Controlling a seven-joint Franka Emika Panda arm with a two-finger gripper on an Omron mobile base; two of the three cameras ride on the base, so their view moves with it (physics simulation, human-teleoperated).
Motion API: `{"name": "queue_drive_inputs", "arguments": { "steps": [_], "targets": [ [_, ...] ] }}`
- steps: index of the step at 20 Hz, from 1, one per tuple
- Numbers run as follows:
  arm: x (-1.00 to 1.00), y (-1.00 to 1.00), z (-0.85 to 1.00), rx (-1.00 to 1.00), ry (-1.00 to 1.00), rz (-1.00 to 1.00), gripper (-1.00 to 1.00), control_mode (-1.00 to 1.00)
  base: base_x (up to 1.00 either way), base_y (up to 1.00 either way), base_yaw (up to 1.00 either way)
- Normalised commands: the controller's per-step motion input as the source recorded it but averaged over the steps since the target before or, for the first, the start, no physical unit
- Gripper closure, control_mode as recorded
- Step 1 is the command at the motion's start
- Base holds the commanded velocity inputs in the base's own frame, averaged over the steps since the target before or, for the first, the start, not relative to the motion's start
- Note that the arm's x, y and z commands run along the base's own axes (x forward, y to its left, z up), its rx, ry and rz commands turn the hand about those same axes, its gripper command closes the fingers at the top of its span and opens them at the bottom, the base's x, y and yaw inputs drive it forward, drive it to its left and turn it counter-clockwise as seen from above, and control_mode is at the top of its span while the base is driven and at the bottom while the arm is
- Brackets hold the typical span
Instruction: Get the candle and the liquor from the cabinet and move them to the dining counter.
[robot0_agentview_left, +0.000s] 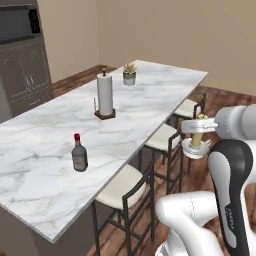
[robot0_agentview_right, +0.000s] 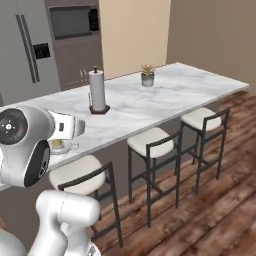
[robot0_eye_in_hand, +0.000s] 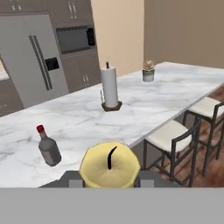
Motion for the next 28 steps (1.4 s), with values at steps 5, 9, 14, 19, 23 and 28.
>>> {"name": "queue_drive_inputs", "arguments": {
  "steps": [5, 9, 14, 19, 23, 28],
  "targets": [
    [0.00, 0.00, 0.00, 0.00, 0.00, 0.00, 1.00, 1.00, 0.33, -0.41, 0.39],
    [0.00, 0.00, 0.00, 0.00, 0.00, 0.00, 1.00, 1.00, 0.12, -0.34, 0.44],
    [0.00, 0.00, 0.00, 0.00, 0.00, 0.00, 1.00, 1.00, 0.06, -0.30, 0.47],
    [0.00, 0.00, 0.00, 0.00, 0.00, 0.00, 1.00, 1.00, 0.31, -0.39, 0.45],
    [0.00, 0.00, 0.00, 0.00, 0.00, 0.00, 1.00, 1.00, 0.29, -0.63, 0.39],
    [0.00, 0.00, 0.00, 0.00, 0.00, 0.00, 1.00, 1.00, 0.19, -0.78, 0.32]
  ]
}}
